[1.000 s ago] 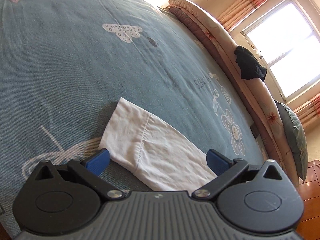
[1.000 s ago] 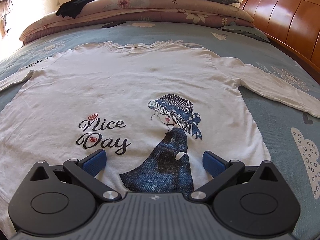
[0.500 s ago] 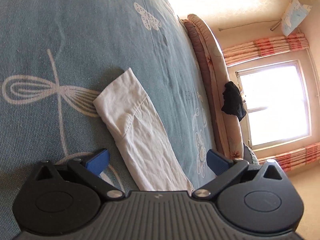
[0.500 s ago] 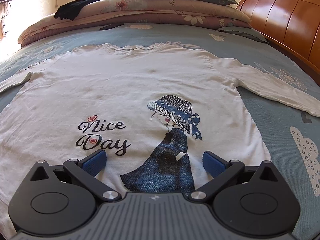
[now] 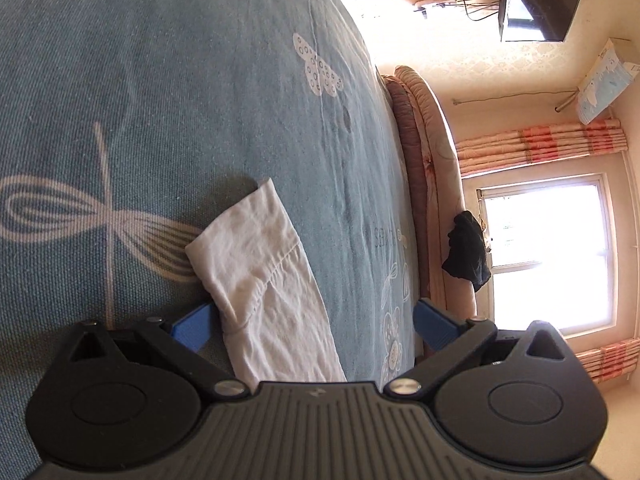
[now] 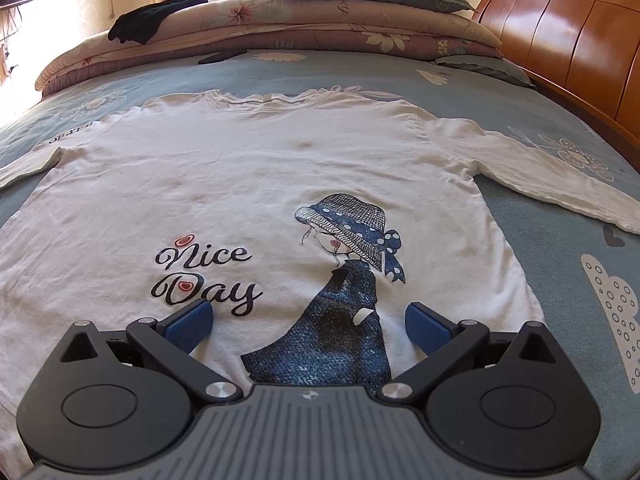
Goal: Fold clothes
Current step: 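Move the open left gripper down to a sleeve cuff, then close the left gripper on the white sleeve cuff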
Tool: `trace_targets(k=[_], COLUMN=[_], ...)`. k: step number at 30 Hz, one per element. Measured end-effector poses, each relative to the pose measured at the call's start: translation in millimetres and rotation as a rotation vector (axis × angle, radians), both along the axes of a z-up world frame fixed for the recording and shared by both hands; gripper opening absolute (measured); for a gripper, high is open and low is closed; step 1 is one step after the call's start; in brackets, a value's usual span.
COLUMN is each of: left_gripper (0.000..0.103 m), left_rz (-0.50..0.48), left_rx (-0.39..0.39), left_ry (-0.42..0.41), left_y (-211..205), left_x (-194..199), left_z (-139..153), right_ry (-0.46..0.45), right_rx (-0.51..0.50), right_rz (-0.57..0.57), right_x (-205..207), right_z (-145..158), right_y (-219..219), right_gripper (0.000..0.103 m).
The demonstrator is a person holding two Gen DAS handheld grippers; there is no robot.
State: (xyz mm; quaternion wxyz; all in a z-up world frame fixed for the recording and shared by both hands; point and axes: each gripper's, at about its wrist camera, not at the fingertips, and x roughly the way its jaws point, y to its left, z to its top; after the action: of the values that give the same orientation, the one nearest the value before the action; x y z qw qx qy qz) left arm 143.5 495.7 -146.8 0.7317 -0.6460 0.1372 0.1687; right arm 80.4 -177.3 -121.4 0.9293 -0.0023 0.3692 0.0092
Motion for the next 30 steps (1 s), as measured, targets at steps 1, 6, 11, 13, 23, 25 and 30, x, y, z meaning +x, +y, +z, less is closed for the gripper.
trace_targets(k=[1,6,11,13,23,25,30], left_gripper=[0.102,0.102,0.102,0.102,0.078,0.061,0.039], left_rz=[0.008,0.020,-0.116,-0.142,-0.135,-0.154,-0.109], left_rx=[-0.001,0.000,0.051,0.096,0.295,0.303,0.247], left_ry=[0.001,-0.014,-0.027,-0.010,0.114,0.140,0.167], left_y=[1.8,8.6,-5.6,-12.6,-32.4,-34.4,-31.4], left_x=[1.9,8.3,11.5,15.1,25.0,25.6,15.0], left_z=[0.1,-0.1,4.2,7.3,27.5,27.6,23.1], right_ry=[-0.001,-0.007,-0.012,-0.016,-0.015,-0.018,-0.019], right_rx=[0.000,0.001,0.003,0.004,0.004,0.004,0.005], right_rz=[0.000,0.003,0.003,-0.001,0.007,0.007,0.007], right_x=[0.0,-0.1,0.5,1.2,9.6,10.5,12.1], right_z=[0.0,-0.3,-0.6,-1.0,-0.6,-1.2,-2.2], right_y=[0.0,-0.3,-0.2,0.5,4.5,5.2,6.3], right_gripper=[0.103,0.103,0.103,0.103,0.103,0.103,0.103])
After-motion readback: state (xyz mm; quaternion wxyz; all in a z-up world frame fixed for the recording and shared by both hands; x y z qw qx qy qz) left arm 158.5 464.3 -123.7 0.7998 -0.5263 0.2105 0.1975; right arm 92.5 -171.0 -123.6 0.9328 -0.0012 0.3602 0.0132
